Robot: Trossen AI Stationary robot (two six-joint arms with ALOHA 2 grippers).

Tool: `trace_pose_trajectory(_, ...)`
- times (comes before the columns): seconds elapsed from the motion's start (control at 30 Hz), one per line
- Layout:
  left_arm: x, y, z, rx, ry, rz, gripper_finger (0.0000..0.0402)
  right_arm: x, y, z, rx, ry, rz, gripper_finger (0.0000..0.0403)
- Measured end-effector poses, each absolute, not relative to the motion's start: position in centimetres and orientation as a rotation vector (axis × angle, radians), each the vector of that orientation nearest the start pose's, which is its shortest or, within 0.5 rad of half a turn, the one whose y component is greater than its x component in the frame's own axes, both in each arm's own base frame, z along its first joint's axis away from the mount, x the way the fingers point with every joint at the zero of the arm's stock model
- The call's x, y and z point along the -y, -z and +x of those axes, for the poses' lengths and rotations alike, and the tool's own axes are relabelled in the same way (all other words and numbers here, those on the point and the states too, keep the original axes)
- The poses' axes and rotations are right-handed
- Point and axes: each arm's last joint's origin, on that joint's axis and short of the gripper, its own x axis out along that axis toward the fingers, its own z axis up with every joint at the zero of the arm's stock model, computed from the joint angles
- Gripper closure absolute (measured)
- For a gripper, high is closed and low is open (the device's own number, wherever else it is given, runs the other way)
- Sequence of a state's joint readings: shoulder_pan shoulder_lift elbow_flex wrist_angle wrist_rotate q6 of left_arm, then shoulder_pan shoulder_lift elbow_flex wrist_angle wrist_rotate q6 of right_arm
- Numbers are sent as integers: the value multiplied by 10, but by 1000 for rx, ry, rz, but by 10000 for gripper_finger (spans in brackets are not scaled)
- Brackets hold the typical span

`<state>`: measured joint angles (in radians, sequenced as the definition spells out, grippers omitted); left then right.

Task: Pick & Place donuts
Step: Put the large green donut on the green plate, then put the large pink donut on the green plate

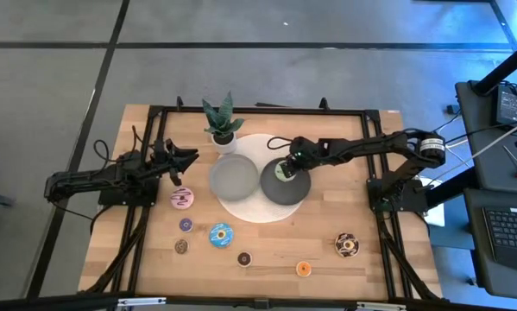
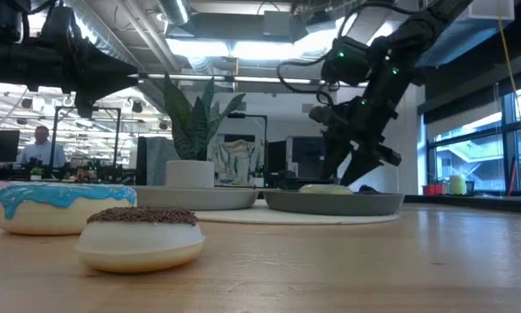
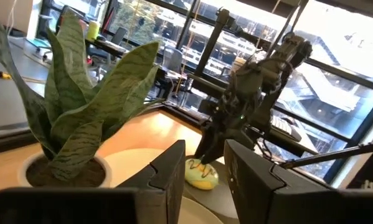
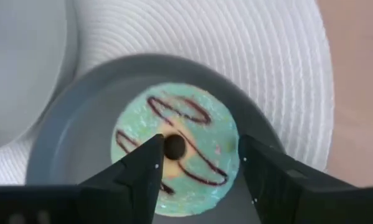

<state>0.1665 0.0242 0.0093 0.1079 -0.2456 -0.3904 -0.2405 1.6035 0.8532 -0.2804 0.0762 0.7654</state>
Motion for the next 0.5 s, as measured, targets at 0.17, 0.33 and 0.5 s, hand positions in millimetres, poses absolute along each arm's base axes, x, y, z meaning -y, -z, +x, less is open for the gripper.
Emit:
trace_pose_trajectory(0.17, -22, -204, 89, 225, -383, -317, 309, 76, -183, 300, -889, 643, 717, 190)
trace_pose_trajectory(0.33, -20, -233, 84, 21, -381, -258, 326, 78, -199, 307, -865, 645, 666, 189)
trace_pose_trajectory(0.5, -20, -250, 83, -340, -436, -293, 344, 81, -204, 306, -899, 671, 636, 189)
